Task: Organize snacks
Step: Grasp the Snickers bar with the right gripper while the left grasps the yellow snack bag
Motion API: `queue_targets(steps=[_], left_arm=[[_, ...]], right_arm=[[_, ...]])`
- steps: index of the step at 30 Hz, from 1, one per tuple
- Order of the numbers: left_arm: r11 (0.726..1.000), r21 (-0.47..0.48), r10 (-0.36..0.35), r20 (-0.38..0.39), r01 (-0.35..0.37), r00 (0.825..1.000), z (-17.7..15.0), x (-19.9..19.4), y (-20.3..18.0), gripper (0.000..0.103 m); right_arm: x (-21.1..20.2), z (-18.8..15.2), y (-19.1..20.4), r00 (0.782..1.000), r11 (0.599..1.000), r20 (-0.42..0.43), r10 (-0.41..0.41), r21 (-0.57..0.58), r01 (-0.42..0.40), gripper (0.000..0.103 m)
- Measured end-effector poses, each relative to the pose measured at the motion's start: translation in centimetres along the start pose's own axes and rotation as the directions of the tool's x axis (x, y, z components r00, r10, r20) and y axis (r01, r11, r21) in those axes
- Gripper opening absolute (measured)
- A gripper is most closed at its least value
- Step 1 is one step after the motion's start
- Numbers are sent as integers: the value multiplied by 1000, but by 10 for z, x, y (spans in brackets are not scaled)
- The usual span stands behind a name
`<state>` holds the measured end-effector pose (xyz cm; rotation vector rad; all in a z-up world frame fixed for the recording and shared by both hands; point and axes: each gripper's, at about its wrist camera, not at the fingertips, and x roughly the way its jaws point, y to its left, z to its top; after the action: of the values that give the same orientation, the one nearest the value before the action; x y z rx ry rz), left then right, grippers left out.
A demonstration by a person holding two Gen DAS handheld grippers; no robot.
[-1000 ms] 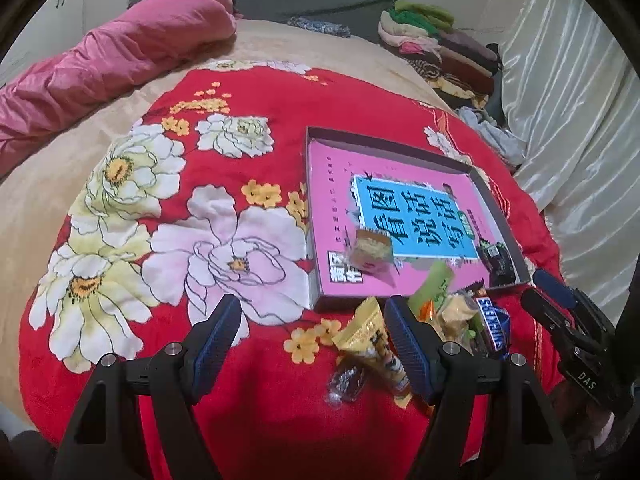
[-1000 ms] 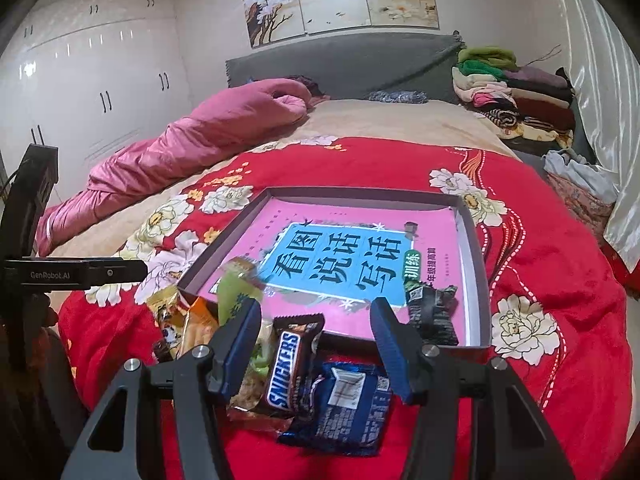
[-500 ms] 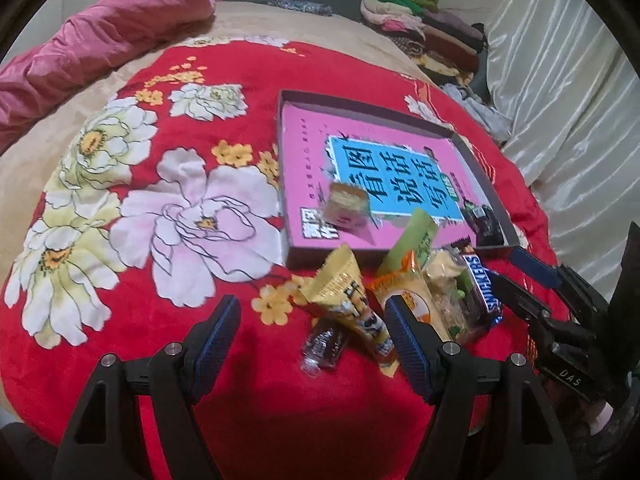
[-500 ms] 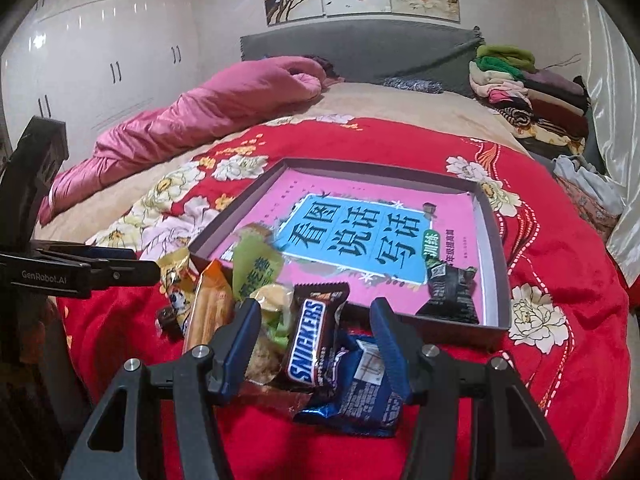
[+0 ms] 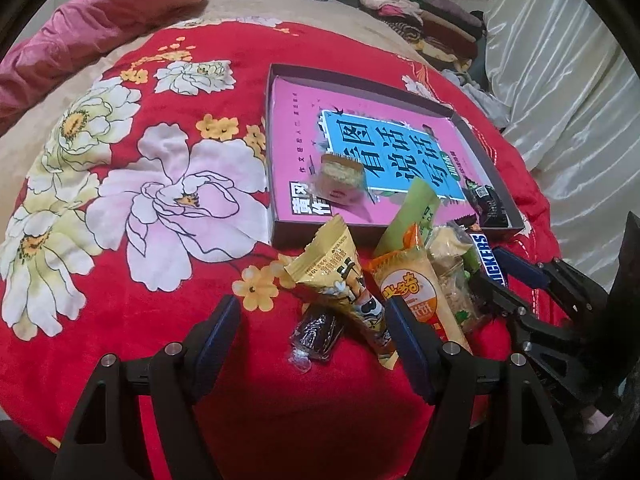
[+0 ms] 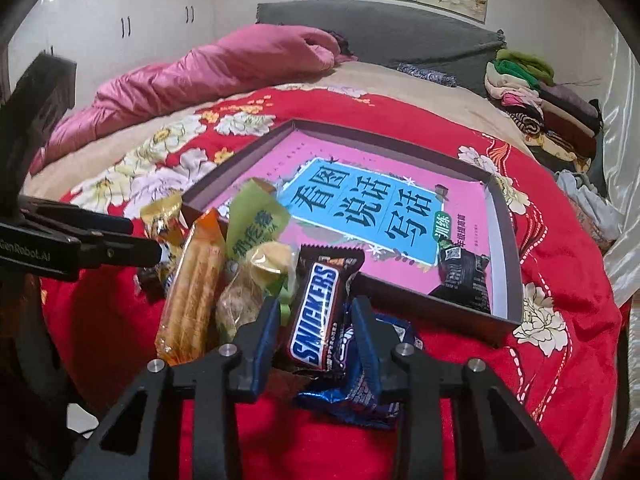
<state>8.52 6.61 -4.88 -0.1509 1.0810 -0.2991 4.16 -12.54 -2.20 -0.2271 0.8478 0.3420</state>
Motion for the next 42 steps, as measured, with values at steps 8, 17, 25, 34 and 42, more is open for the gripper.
queue_targets(steps=[8, 17, 25, 34, 42], left_arm=[[1000, -10, -25, -3, 25, 1000, 2, 9, -2, 76], [997, -50, -63, -11, 62, 998, 5, 21, 1, 66], [991, -90, -104, -6, 103, 995, 12, 27, 5, 51], [985, -87, -152, -25, 150, 988, 13, 36, 0, 21], [982, -79, -171, 16, 172, 985, 15, 25, -1, 16]], right_arm=[[10, 0, 4, 1000, 1000, -22, -12, -14, 12, 34], [16, 1, 1, 1000, 1000, -30, 6, 18, -5, 30], [17, 1, -3, 999, 999, -25, 23, 37, -22, 30], [13, 1, -10, 999, 996, -7, 52, 70, -52, 29], [2, 5, -16, 997, 993, 48, 61, 102, -66, 29]])
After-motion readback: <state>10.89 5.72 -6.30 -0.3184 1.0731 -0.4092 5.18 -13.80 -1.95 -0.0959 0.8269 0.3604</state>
